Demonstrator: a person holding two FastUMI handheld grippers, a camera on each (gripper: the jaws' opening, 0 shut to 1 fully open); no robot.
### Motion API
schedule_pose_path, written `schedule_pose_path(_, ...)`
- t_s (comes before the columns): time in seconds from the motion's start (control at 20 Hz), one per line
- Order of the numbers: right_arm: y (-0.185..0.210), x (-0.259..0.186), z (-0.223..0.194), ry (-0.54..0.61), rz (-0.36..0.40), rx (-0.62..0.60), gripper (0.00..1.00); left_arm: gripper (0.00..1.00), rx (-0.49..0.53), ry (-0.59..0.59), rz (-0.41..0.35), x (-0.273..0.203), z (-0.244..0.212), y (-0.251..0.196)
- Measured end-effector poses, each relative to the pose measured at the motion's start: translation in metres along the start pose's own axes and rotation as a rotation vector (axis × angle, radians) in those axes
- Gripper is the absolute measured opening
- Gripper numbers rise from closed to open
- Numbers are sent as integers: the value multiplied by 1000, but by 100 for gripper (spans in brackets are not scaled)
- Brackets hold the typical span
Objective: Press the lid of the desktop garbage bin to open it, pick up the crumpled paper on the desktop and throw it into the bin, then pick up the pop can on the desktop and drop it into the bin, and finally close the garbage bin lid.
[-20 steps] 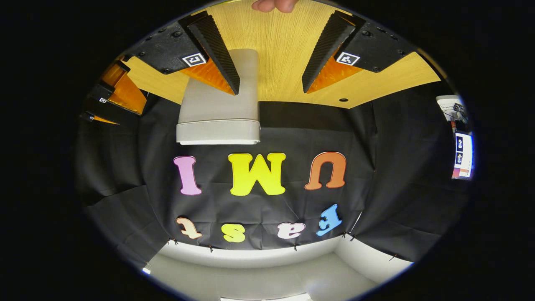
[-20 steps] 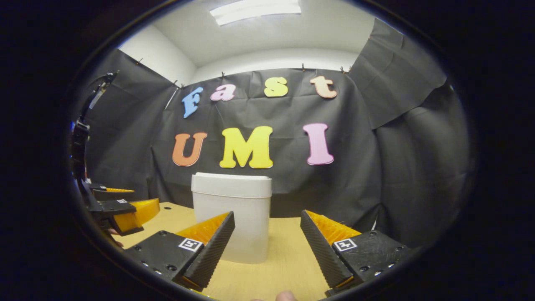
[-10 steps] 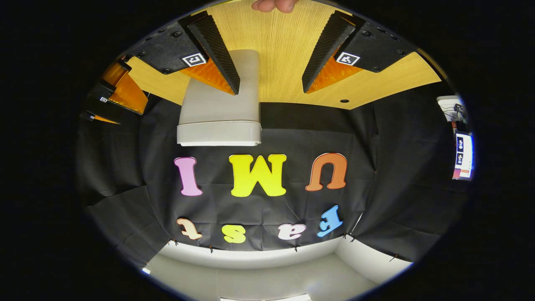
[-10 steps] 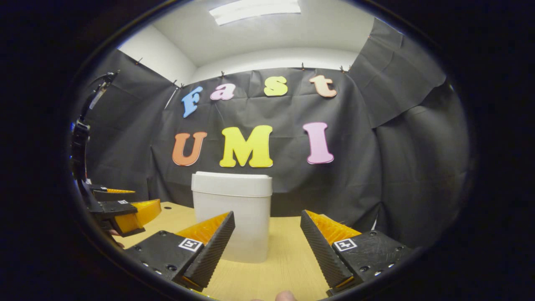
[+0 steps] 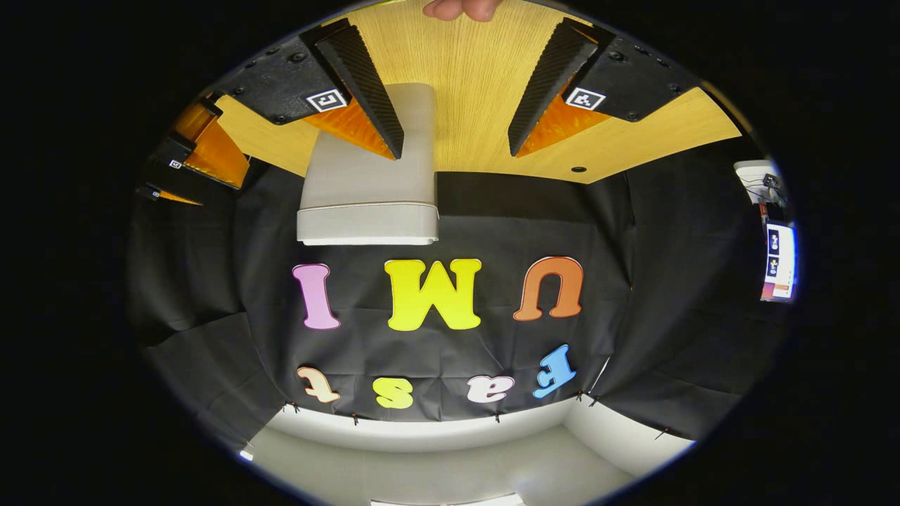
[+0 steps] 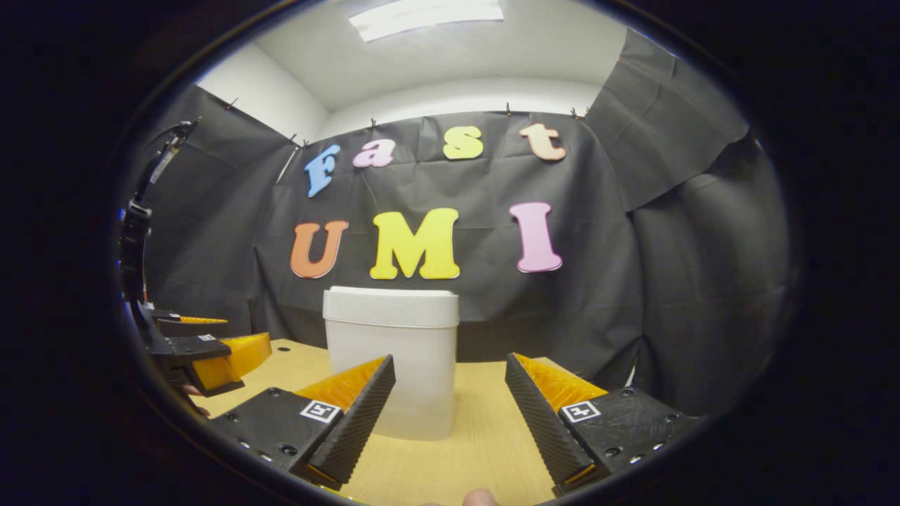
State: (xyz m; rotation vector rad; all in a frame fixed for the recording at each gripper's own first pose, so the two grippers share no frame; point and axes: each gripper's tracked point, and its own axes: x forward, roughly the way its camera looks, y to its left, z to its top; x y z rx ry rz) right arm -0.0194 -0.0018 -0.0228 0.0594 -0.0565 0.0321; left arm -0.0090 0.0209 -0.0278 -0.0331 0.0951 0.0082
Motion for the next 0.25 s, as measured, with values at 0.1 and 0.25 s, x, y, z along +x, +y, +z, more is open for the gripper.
schedule_pose_path(0.1,0,0,1,1,0,0,98,96,-3,-1,-1,1,0,-1)
schedule_pose_path(0.25,0,-2,1,1,2,3,98,96,-2,2,-4,0,1,-2)
